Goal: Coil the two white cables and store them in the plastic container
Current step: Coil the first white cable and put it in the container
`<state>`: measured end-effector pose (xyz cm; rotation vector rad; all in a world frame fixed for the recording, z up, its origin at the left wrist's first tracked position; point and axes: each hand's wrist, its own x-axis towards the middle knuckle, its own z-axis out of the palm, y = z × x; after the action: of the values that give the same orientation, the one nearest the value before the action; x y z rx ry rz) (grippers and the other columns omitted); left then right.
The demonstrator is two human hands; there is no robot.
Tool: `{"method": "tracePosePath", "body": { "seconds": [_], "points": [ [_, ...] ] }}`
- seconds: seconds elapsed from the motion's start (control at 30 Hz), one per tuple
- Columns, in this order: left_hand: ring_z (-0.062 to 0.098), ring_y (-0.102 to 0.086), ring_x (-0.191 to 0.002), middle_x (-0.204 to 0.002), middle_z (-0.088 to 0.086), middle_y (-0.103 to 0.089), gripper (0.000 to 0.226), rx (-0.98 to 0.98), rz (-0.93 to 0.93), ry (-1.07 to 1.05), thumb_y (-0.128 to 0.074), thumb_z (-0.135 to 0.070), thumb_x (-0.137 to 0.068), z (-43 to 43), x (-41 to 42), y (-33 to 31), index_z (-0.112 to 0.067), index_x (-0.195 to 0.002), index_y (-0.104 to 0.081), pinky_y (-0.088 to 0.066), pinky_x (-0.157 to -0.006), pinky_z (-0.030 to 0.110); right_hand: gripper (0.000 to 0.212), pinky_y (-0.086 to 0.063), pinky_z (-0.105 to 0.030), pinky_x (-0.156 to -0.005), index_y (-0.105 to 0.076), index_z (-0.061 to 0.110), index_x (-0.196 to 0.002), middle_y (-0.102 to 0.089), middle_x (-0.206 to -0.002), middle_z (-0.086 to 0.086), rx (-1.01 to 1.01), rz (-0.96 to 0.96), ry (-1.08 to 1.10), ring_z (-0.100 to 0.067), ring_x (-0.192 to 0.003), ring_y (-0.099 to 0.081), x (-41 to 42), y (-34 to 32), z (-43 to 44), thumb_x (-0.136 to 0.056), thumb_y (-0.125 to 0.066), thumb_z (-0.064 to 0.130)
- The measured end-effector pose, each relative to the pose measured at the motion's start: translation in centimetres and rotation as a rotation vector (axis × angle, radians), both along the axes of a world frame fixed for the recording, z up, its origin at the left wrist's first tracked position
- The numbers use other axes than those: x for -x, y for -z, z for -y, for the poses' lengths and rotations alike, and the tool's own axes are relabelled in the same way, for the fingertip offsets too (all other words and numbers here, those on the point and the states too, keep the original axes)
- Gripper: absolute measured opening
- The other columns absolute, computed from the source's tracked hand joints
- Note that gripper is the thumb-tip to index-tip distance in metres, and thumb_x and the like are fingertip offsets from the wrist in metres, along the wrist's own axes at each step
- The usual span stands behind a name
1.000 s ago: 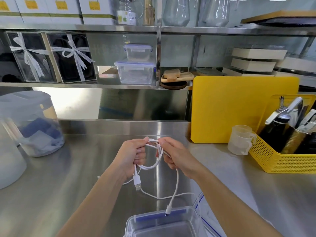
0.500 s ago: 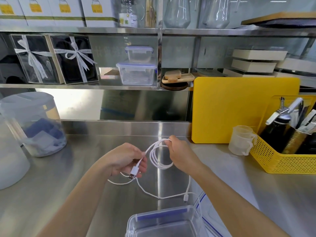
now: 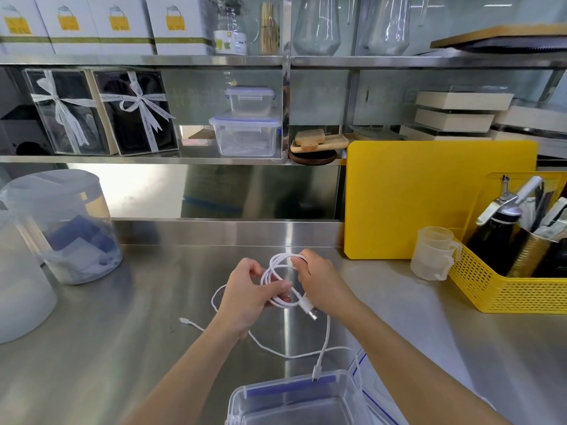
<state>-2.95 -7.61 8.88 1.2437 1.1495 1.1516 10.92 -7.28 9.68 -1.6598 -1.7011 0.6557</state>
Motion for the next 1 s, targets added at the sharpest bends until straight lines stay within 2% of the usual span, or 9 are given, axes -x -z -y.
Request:
{"method": "tracePosePath", "body": {
  "seconds": [0.1,0.2,0.33,0.5,0.6,0.7,0.83,0.93,1.0],
  "points": [
    [0.024,-0.064,-0.049,-0.067,0.013,-0.056,0.045,-0.057,-0.194,-0.049,-0.072,0.002,-0.075,0.0,-0.4,0.0,-0.018,-0.077,-0.031,-0.057,-0.059,0.037,0.022,-0.036,-0.019,-0.051,-0.045,0.017,-0.087,-0.047,-0.069,0.004,0.008,0.006,-0.061,-0.008,-0.059,-0.046,0.0,0.2,0.4,-0.100,-0.030,0.027],
    [0.015,-0.053,-0.040,-0.065,0.006,-0.046,0.037,-0.079,-0.361,-0.147,-0.061,0.003,-0.081,-0.5,-0.7,0.5,-0.016,-0.078,-0.030,-0.046,-0.043,0.028,0.021,-0.037,-0.020,-0.051,-0.044,0.018,-0.090,-0.052,-0.076,-0.001,-0.016,0.052,-0.109,-0.009,-0.060,-0.047,0.6,0.4,0.8,-0.100,-0.029,0.030],
    [0.025,-0.051,-0.055,-0.077,0.017,-0.055,0.016,-0.138,-0.506,-0.268,-0.043,0.004,-0.084,-1.1,-0.6,1.3,-0.008,-0.088,-0.034,-0.039,-0.045,0.028,0.028,-0.045,-0.041,-0.062,-0.044,0.013,-0.095,-0.056,-0.081,-0.008,-0.102,0.115,-0.123,-0.028,-0.071,-0.056,1.5,0.8,1.2,-0.099,-0.027,0.035],
    [0.011,-0.054,-0.042,-0.064,0.010,-0.058,0.013,0.157,-0.133,-0.132,-0.051,-0.006,-0.085,-1.6,0.1,1.7,0.000,-0.094,-0.059,-0.040,-0.042,0.020,0.027,-0.038,-0.037,-0.065,-0.047,0.011,-0.107,-0.065,-0.097,-0.011,-0.323,0.330,-0.227,-0.033,-0.084,-0.057,0.6,1.0,1.5,-0.099,-0.033,0.032],
    [0.018,-0.060,-0.054,-0.066,0.009,-0.062,0.018,0.361,0.109,0.063,-0.049,-0.003,-0.090,-1.1,0.7,1.2,-0.005,-0.090,-0.067,-0.054,-0.060,0.033,0.016,-0.041,-0.036,-0.070,-0.053,0.016,-0.102,-0.064,-0.090,-0.010,-0.449,0.375,-0.288,-0.026,-0.079,-0.051,-0.7,1.2,1.1,-0.096,-0.042,0.027],
    [0.029,-0.072,-0.068,-0.083,0.023,-0.071,0.031,0.522,0.450,0.221,-0.033,0.018,-0.083,-0.6,1.5,0.4,0.013,-0.099,-0.059,-0.059,-0.070,0.040,0.004,-0.034,-0.020,-0.070,-0.049,0.021,-0.089,-0.061,-0.075,-0.008,-0.588,0.371,-0.317,-0.014,-0.071,-0.041,-1.7,1.9,0.7,-0.087,-0.047,0.024],
    [0.044,-0.067,-0.090,-0.103,0.029,-0.060,0.040,0.605,0.870,0.280,-0.043,0.007,-0.063,-1.0,2.9,0.0,0.012,-0.102,-0.053,-0.052,-0.083,0.052,0.028,-0.049,-0.028,-0.069,-0.044,0.020,-0.089,-0.063,-0.080,-0.010,-0.661,0.409,-0.336,-0.017,-0.072,-0.047,-3.1,3.4,0.7,-0.076,-0.065,0.007],
    [0.028,-0.066,-0.074,-0.081,0.019,-0.064,0.013,0.554,0.597,0.333,-0.062,-0.008,-0.073,-0.2,2.4,-0.3,0.002,-0.080,-0.061,-0.059,-0.072,0.039,0.027,-0.041,-0.029,-0.088,-0.054,0.014,-0.087,-0.068,-0.087,-0.009,-0.803,0.525,-0.365,-0.016,-0.087,-0.051,-3.7,4.3,0.5,-0.072,-0.071,0.001],
    [0.020,-0.061,-0.062,-0.074,0.015,-0.059,0.008,0.520,0.437,0.278,-0.058,-0.005,-0.080,-0.3,1.8,0.3,0.001,-0.079,-0.062,-0.060,-0.058,0.030,0.036,-0.031,-0.034,-0.102,-0.056,0.015,-0.092,-0.071,-0.101,-0.006,-0.824,0.602,-0.372,-0.022,-0.111,-0.056,-3.7,4.7,0.4,-0.067,-0.075,-0.001]
  ]
}}
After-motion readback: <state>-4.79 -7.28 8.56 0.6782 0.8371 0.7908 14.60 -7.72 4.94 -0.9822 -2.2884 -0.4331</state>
